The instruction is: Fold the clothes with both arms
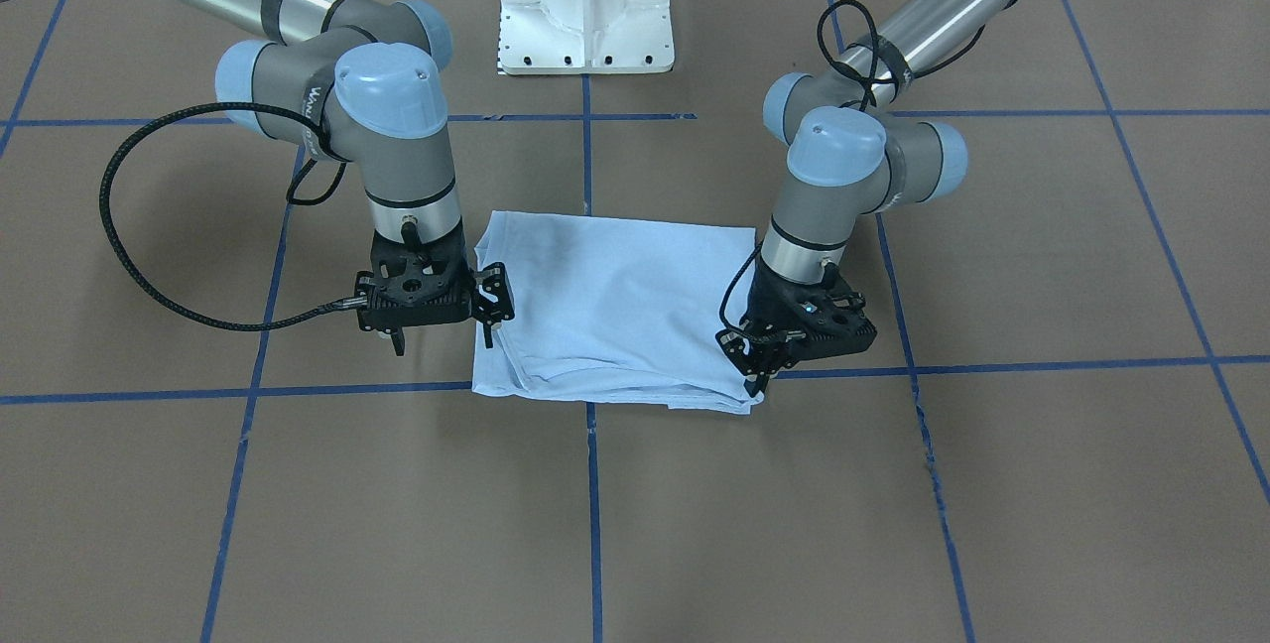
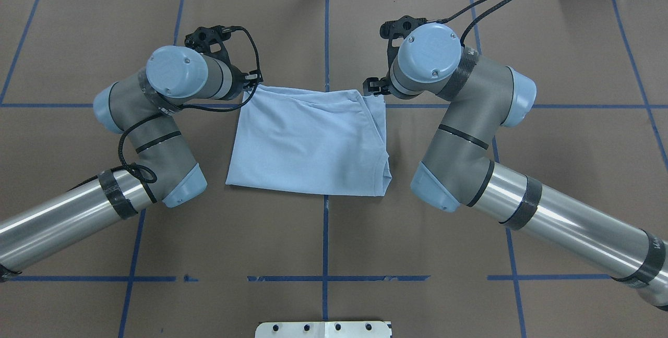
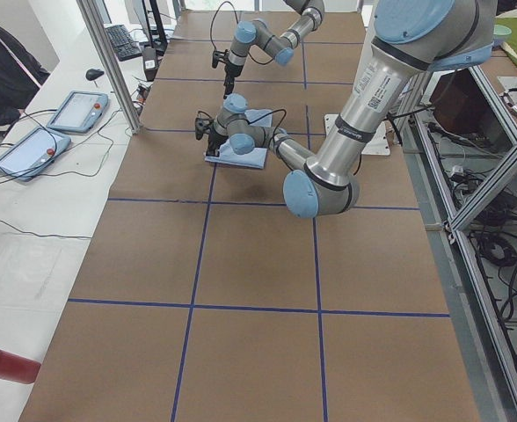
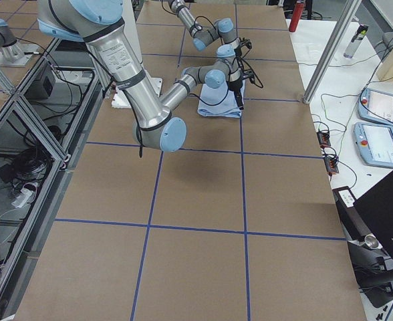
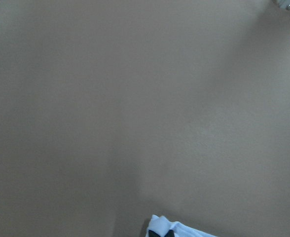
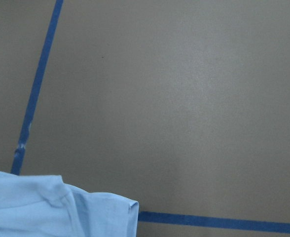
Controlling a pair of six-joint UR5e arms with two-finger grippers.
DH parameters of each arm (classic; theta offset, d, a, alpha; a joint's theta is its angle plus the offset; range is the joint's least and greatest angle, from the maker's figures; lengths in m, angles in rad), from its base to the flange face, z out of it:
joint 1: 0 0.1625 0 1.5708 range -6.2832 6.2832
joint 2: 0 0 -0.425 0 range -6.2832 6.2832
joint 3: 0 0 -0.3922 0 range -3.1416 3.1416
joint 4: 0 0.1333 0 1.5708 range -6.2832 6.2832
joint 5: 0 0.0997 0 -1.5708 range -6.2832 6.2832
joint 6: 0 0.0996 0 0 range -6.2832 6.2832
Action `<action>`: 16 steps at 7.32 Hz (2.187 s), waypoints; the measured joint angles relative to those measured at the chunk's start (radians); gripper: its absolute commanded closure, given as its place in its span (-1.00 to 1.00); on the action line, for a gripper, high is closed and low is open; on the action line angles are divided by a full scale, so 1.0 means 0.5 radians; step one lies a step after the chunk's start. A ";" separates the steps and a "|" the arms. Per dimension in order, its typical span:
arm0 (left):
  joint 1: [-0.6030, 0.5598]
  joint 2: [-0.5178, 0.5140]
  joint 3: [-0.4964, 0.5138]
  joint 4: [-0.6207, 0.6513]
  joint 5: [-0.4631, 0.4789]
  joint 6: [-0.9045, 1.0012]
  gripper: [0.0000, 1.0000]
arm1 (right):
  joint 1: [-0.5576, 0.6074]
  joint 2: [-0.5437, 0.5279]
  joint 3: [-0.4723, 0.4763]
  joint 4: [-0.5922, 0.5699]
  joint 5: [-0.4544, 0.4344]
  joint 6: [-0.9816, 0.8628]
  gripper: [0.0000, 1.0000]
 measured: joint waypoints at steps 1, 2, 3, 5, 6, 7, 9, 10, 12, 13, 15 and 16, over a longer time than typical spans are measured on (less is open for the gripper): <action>-0.017 0.005 0.023 -0.003 -0.002 0.042 -1.00 | 0.001 0.002 -0.002 0.001 0.008 -0.003 -1.00; -0.029 0.011 0.017 -0.003 -0.005 0.146 -1.00 | 0.013 0.005 -0.003 0.001 0.031 -0.008 -1.00; -0.045 0.032 -0.027 0.004 -0.013 0.266 -1.00 | 0.053 0.006 -0.003 -0.006 0.110 -0.022 -1.00; -0.122 0.198 -0.235 0.022 -0.112 0.509 -1.00 | 0.248 -0.027 -0.001 -0.039 0.409 -0.168 -1.00; -0.194 0.357 -0.388 0.027 -0.189 0.690 -1.00 | 0.400 -0.074 0.003 -0.090 0.556 -0.353 -1.00; -0.280 0.541 -0.542 0.028 -0.265 0.889 -1.00 | 0.586 -0.141 0.012 -0.163 0.700 -0.622 -1.00; -0.541 0.951 -0.836 0.030 -0.478 1.380 -1.00 | 0.994 -0.361 0.034 -0.262 0.943 -1.300 -1.00; -0.704 1.156 -0.951 0.024 -0.597 1.633 -1.00 | 1.166 -0.482 0.039 -0.277 1.027 -1.576 -1.00; -1.043 1.428 -1.048 0.041 -0.860 1.961 -1.00 | 1.405 -0.699 0.044 -0.330 1.174 -1.864 -1.00; -1.198 1.485 -0.983 0.067 -1.096 2.012 -1.00 | 1.476 -0.827 0.052 -0.360 1.234 -1.927 -1.00; -1.476 1.564 -0.737 0.088 -1.468 2.101 -1.00 | 1.531 -1.053 0.071 -0.341 1.269 -1.961 -1.00; -1.568 1.577 -0.670 0.156 -1.521 2.246 -1.00 | 1.537 -1.102 0.072 -0.335 1.273 -1.957 -1.00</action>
